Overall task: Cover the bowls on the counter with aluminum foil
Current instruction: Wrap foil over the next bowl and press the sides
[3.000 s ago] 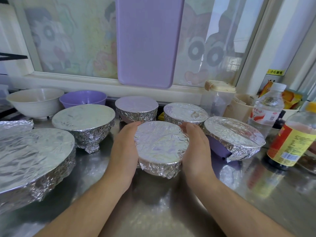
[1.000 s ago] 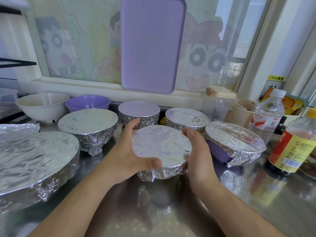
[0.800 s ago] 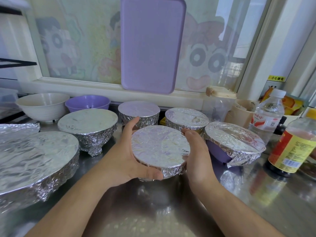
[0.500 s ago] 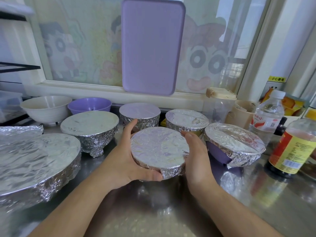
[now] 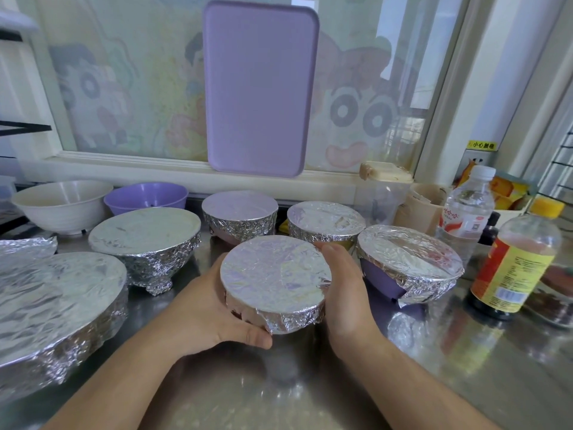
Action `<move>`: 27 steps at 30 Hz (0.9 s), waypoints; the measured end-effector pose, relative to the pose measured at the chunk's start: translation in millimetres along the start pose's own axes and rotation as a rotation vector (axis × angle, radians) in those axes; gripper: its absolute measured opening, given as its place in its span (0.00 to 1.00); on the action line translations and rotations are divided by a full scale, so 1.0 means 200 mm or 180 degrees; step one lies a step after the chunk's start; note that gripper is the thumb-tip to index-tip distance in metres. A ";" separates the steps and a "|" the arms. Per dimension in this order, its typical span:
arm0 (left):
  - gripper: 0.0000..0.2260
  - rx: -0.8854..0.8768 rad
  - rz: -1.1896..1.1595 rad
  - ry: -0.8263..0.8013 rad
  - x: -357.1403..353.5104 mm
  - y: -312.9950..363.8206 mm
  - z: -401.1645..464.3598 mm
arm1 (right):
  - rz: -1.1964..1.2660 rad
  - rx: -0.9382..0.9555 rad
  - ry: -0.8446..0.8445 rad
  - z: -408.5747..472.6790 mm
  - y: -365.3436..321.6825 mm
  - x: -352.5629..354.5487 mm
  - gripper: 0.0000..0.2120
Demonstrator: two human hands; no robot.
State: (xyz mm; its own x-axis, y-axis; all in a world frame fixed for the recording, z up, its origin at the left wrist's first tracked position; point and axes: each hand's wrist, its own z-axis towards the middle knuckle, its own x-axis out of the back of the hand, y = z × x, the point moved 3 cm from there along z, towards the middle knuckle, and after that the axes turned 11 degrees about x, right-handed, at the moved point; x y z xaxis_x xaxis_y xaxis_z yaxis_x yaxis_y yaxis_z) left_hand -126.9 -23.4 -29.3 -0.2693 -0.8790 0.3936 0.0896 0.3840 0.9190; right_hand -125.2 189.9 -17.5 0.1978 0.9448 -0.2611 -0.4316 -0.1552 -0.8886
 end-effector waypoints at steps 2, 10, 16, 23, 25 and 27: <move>0.54 0.0057 0.0160 0.0041 0.01 0.01 -0.01 | -0.0005 0.0025 0.0004 0.00 0.00 0.01 0.09; 0.47 -0.0003 0.0790 0.0426 0.02 0.07 -0.03 | -0.0046 0.0020 -0.0094 0.01 -0.01 0.00 0.10; 0.43 0.0204 0.0929 0.0244 0.08 0.00 -0.02 | 0.0060 -0.0040 -0.0072 0.01 -0.01 0.02 0.15; 0.27 0.0280 0.0351 0.1003 0.18 -0.05 0.04 | 0.0077 -0.0043 0.0083 0.04 0.01 0.03 0.22; 0.22 0.0368 -0.0559 0.1332 0.14 0.02 0.03 | 0.0166 -0.0128 0.0101 0.05 0.03 0.04 0.23; 0.16 0.0413 -0.1343 0.1430 0.08 0.08 0.00 | 0.0245 -0.0164 0.0110 0.05 0.05 0.03 0.22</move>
State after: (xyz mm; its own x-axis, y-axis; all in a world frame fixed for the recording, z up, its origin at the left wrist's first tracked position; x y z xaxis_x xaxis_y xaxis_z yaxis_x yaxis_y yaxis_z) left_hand -130.5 -31.4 -8.5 0.1756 -0.9845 -0.0044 -0.0612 -0.0154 0.9980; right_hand -137.1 197.7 -24.0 0.1964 0.9192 -0.3414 -0.4011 -0.2424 -0.8834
